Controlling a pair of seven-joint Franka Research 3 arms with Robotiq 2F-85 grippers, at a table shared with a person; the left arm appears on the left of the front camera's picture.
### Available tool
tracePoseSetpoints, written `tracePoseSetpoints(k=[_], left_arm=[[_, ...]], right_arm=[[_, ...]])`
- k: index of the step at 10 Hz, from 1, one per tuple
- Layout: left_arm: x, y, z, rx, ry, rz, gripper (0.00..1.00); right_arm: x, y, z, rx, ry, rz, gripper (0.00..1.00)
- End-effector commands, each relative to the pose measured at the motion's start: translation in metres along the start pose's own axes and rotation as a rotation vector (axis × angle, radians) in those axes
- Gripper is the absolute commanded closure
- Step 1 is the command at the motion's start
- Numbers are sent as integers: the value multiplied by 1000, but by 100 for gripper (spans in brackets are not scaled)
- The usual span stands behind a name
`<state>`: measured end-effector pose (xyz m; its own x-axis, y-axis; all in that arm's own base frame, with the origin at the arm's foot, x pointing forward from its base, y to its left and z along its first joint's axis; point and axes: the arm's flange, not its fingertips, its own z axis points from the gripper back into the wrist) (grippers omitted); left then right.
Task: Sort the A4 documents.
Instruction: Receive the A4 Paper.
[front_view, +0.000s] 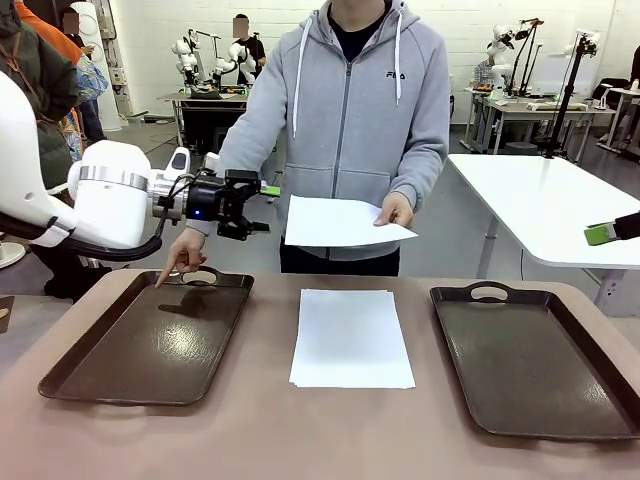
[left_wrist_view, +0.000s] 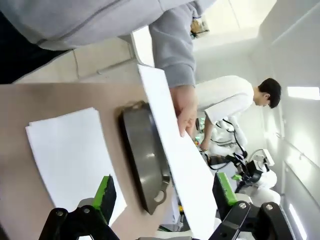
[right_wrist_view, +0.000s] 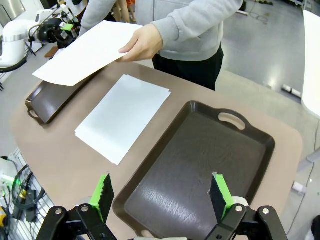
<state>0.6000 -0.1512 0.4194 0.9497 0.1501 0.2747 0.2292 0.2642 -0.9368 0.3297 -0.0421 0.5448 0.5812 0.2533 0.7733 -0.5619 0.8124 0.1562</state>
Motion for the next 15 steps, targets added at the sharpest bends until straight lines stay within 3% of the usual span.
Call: tracePoseSetpoints(k=[1,6,11,15], left_arm=[[4,2,-19,-56,41,56,0],[-11,4,-62,-180,133,175,0],[-12,4,-52,-198,113,208,0],[-18,9,-57,-257,135,233,40]], right_arm=[[-1,-2,-3,18,-5,2,0],[-1,-2,-3,18,-5,2,0],[-1,-2,-3,18,-5,2,0],[-1,-2,-3,18,-5,2,0]])
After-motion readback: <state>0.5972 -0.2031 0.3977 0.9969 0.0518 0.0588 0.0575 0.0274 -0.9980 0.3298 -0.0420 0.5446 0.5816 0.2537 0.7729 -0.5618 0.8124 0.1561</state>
